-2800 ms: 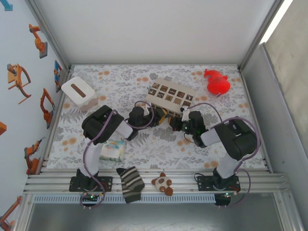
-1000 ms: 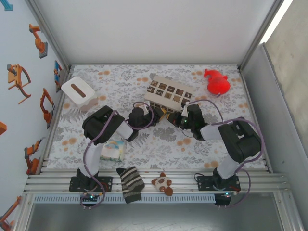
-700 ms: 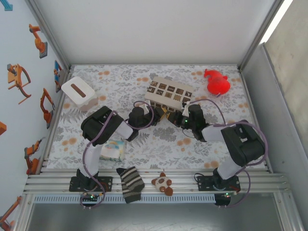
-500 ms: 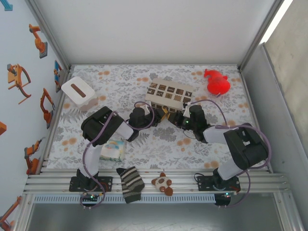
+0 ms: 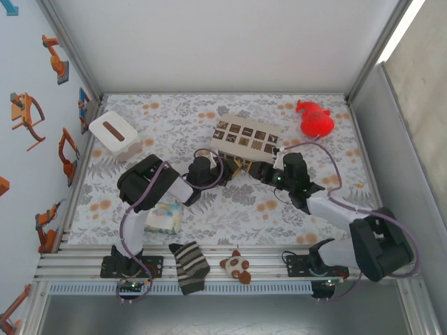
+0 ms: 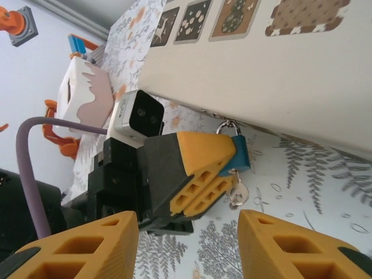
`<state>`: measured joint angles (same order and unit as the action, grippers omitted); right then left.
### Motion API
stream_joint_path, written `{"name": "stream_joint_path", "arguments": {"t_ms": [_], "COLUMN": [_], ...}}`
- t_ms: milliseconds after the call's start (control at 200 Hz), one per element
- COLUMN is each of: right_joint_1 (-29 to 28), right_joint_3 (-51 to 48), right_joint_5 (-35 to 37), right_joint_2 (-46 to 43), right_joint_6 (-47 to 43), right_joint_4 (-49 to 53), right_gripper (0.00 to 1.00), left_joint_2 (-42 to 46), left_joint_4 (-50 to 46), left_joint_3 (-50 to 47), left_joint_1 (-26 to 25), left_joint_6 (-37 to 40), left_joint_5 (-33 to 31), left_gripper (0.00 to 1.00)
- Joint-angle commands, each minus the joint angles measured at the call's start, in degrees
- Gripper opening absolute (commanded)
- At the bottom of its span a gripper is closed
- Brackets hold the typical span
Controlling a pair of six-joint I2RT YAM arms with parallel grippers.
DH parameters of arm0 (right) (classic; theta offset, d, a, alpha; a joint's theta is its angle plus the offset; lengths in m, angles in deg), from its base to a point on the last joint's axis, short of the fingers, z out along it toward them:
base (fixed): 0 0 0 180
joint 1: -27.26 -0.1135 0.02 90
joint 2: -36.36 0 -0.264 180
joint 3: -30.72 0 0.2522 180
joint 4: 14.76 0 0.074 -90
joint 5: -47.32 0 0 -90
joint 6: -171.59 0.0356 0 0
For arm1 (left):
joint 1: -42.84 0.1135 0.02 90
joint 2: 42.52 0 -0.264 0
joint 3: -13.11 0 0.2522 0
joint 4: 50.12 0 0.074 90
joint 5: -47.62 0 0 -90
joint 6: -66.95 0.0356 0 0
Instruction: Unlock a padlock with a key
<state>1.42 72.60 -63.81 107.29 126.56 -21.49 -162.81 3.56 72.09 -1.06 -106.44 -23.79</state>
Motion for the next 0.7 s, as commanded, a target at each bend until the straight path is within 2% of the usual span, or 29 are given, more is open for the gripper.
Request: {"name": "stream_joint_path", "arguments": {"t_ms": [0,160,265,351,481,576,691], "right_joint_1": [-0.6,-7.8,-16.0,-21.3,-28.6,-30.1,-30.1], "right_joint_3": [0.3,-2.5,-4.5,-4.7,-6.3,-7.9,-9.9], "right_joint_5": [6.5,16.5,22.6,29.3,41.3,44.3,44.4], "right_joint_2": [-8.4,-20.6,-23.9,-22.4,-16.2,-11.6,-7.1], "right_joint_6": [-17.5,-41.8,-57.3,-67.3,-80.9,-88.7,-96.1], "right_joint_4": [12.5,18.2,17.9,17.1,9.6,2.9,-5.5], "right_gripper": [0.47,0.47,0.47,0.46,0.46,0.47,0.54], "left_joint_2": [2.9,3.4,3.7,4.2,5.3,6.4,7.4], "left_joint_4": [-1.0,-1.1,-0.9,-1.0,-2.1,-2.7,-3.6], "left_joint_3": [-0.3,-0.8,-1.6,-2.2,-2.9,-3.4,-3.7], "left_joint_1": [-0.1,-0.2,-0.2,-0.2,-0.2,-0.2,-0.2], "left_joint_6": [-0.6,-1.9,-2.9,-3.5,-4.5,-5.3,-6.2], "left_joint_5": [-0.4,0.9,1.6,1.8,2.5,2.8,3.2], "left_gripper": [0.03,0.03,0.02,0.02,0.02,0.01,0.0]}}
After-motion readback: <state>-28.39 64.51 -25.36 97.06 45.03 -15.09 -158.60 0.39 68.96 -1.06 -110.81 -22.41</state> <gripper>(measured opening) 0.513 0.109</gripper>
